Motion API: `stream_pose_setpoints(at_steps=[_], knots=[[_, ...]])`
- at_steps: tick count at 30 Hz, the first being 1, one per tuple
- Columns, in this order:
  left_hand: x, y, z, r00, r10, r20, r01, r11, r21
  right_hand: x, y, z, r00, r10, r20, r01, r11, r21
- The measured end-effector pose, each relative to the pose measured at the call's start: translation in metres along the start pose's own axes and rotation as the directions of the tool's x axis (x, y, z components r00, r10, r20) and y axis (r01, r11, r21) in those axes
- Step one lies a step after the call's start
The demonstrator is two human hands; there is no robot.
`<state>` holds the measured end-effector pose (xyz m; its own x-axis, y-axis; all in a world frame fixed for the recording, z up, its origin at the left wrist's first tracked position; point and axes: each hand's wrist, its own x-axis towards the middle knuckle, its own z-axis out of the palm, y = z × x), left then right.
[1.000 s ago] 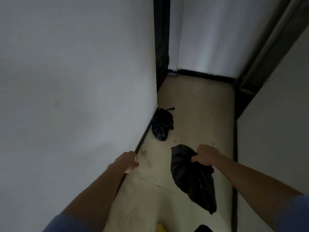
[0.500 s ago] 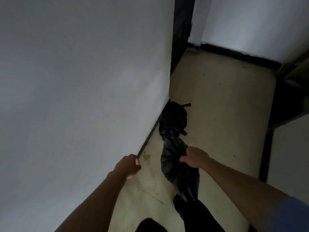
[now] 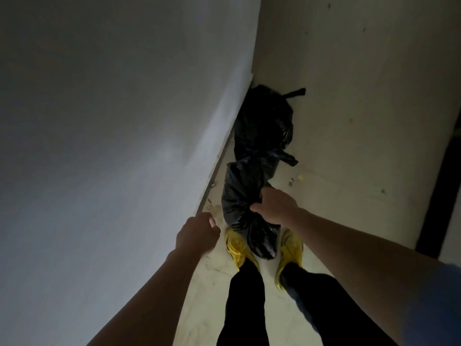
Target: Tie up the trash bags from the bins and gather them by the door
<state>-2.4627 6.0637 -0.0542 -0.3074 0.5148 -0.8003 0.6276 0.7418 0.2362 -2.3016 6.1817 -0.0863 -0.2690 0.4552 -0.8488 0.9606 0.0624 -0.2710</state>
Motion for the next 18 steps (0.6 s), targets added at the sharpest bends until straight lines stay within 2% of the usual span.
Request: stream_pose_setpoints(at_steps=[10,14,18], knots=[[0.14,-0.057,0.102,0.988,-0.114,0.106,0.122,0.99,-0.067,0.205,0.022,0.092,0.997,-0.002,-0.071,0.0,0.999,-0.036],[0.172,-0.066,0.124,0.986,-0.137,0.092,0.143,0.988,-0.061,0.251,0.034,0.116,0.996,-0.012,-0.084,0.003,0.994,-0.108],[0.179,-0.066,0.129,0.982,-0.166,0.093,0.172,0.983,-0.059,0.26,0.04,0.116,0.998,-0.002,-0.061,-0.005,0.994,-0.112]])
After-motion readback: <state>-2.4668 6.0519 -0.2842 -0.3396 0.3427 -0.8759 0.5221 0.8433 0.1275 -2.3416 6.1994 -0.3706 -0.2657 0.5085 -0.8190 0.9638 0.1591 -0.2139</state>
